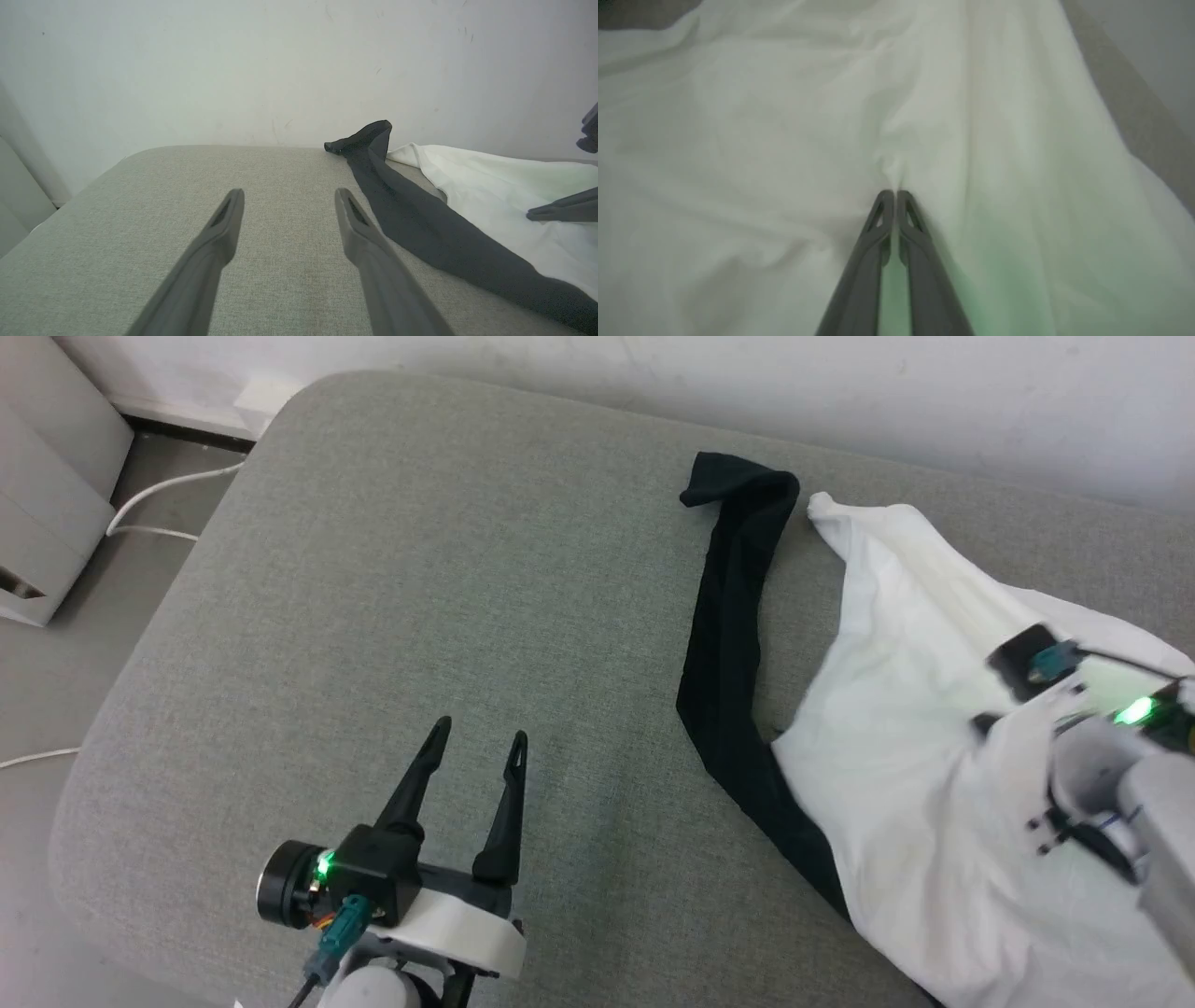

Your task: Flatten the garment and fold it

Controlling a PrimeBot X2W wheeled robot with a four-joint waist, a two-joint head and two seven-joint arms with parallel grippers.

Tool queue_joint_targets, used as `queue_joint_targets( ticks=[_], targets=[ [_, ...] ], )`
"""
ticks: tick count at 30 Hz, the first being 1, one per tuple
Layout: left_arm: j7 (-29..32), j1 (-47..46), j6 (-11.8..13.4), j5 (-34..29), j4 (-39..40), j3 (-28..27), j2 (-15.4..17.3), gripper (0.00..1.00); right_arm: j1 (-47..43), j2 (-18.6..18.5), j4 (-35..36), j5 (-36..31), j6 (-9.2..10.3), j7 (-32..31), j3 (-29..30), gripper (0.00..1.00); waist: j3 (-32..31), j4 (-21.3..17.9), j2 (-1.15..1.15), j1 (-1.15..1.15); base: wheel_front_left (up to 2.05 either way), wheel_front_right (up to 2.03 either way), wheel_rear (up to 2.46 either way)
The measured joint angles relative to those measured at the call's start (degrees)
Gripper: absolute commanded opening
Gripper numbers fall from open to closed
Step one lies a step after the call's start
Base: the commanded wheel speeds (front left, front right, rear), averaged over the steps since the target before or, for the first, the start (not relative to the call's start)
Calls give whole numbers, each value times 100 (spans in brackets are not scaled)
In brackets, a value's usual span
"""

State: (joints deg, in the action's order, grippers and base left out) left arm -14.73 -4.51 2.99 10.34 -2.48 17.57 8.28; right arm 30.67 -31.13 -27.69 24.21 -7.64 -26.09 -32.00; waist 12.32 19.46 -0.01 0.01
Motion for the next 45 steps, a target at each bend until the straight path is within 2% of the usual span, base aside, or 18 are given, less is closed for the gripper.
queue_joint_targets(
  ticks=[5,8,12,17,18,19,25,32,36,38,42,45],
  targets=[
    [0,-21,-143,-100,-36,-10,-112,100,432,-248,-541,-450,2,403,543,0,72,-34,0,0,0,0,0],
    [0,-68,-202,-137,-53,-25,-177,100,780,-278,-789,-827,2,591,808,0,124,-47,0,0,0,0,0],
    [0,-117,-286,-152,-55,-58,-248,100,1043,-226,-1146,-1162,2,834,895,0,214,-55,0,0,0,0,0],
    [1,-190,-396,-194,-116,-96,-291,100,1144,27,-1734,-1455,2,1202,812,0,304,-112,0,0,0,0,0],
    [1,-190,-408,-208,-135,-94,-300,100,1164,89,-1875,-1518,2,1274,823,4,308,-138,0,0,0,0,0],
    [1,-192,-446,-241,-146,-91,-308,100,1177,163,-1997,-1541,2,1368,849,100,306,-170,0,0,0,0,0],
    [1,-207,-604,-348,-176,-49,-321,100,1226,622,-2109,-1430,2,2397,1000,100,203,-434,0,-1,0,0,0],
    [0,-204,-758,-371,-570,60,-238,100,797,805,-1171,-864,2,3602,1278,100,-48,-901,0,-2,0,0,0],
    [346,-252,-905,-319,-914,321,-140,100,62,955,-297,-591,3,3896,1884,100,-166,-1247,1,-2,0,0,0],
    [634,-351,-955,-276,-1037,524,-64,100,-392,1113,159,-591,3,3961,2413,100,-207,-1424,1,-2,0,0,0],
    [1249,-684,-1002,-120,-1252,800,27,100,-1275,1626,1066,-726,5,3998,3346,100,-236,-1792,1,-2,0,0,0],
    [1607,-1035,-1003,-64,-1434,899,99,100,-1794,2072,1633,-883,9,3885,3707,100,-211,-2058,1,-2,0,0,0]
  ],
)
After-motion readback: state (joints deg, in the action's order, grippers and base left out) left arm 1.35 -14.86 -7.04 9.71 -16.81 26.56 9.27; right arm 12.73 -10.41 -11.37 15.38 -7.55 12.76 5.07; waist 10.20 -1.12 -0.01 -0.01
